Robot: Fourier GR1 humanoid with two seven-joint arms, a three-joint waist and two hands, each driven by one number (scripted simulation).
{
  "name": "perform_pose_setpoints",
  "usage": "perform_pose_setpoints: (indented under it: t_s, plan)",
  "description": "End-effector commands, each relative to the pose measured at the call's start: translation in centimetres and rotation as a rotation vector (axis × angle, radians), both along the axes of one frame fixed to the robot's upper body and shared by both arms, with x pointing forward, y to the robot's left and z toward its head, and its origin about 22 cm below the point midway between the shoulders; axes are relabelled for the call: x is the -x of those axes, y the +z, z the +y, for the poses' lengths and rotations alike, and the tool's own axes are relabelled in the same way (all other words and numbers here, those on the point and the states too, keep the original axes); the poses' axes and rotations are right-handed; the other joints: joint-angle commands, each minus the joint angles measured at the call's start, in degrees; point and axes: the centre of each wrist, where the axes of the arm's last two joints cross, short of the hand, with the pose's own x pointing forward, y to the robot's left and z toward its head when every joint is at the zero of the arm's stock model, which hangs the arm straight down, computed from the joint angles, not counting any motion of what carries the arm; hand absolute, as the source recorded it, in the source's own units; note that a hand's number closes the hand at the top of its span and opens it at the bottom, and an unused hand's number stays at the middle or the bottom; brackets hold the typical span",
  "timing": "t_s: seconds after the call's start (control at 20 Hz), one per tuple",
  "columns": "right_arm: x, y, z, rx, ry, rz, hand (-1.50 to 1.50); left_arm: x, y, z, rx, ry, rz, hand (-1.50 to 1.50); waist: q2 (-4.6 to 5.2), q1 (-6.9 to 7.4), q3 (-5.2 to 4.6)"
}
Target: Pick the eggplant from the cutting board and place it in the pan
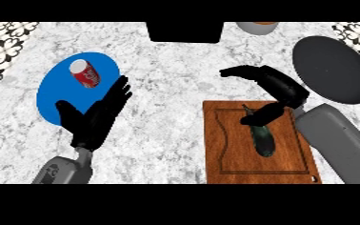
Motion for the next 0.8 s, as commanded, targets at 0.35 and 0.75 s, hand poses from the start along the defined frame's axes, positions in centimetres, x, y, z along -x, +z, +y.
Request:
perform_pose_setpoints:
  t_s: [0.35,0.75]
  plan:
    - [0.8,1.3,6.0,1.007,0.153,0.010,-1.50,0.7,0.0,-1.5,0.011,-0.018,0.025,0.00,-1.04,-0.46,-0.23]
    - [3.3,-0.1,14.4,1.393,0.238,0.090,-1.50,1.1,-0.4,-0.9,0.011,0.016,0.036,0.00,-0.71,-1.35,-0.06]
